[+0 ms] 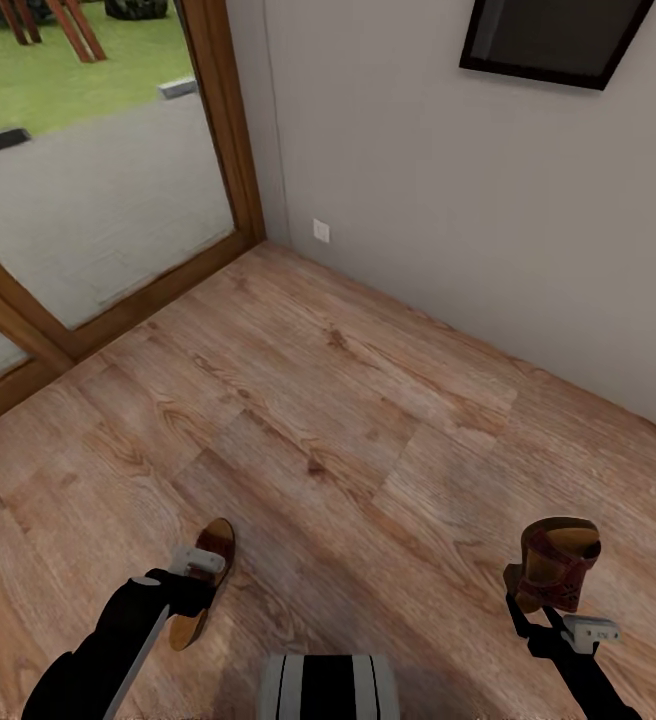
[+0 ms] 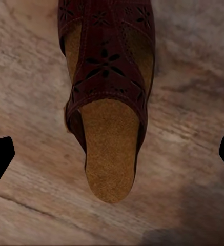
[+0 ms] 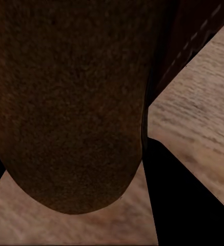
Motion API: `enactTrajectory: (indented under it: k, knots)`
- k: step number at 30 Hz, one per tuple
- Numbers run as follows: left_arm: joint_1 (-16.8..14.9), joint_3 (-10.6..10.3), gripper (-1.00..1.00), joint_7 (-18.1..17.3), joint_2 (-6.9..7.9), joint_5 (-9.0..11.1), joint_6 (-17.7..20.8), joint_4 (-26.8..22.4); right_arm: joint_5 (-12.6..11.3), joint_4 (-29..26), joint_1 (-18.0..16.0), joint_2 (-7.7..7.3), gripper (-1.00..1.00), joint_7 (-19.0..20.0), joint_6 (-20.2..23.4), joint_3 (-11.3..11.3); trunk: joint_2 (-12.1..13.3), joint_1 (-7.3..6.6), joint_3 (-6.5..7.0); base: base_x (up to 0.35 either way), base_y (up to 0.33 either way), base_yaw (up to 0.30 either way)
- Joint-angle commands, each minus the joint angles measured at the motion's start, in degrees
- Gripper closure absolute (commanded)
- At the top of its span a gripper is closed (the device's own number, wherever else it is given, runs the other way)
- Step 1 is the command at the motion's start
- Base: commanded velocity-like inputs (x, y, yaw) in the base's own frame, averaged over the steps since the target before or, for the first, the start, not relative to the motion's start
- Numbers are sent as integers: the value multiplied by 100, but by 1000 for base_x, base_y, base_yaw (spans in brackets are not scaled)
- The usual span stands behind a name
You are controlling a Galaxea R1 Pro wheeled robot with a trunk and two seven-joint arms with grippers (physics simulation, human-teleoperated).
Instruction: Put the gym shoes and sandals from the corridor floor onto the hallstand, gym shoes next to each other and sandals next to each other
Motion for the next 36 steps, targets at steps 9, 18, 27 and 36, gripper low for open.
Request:
enactTrajectory:
  k: [9,18,27,36]
  knots:
    - [-1,2,-100,0,4,8,5,0,-15,-1,-2,1,100,11,7,-3,-12,23,-200,0,0,0]
    - [-3,14,-100,0,15,0,4,0,-13,-1,-2,5,100,11,4,-3,-24,46,-400,0,0,0]
    - [-28,121,-100,0,25,-22,5,-17,-13,-1,1,1,100,11,9,-3,-34,64,-555,0,0,0]
    - [-135,283,-100,0,26,-37,32,-26,-12,-1,0,1,100,5,7,-3,-34,64,-555,0,0,0]
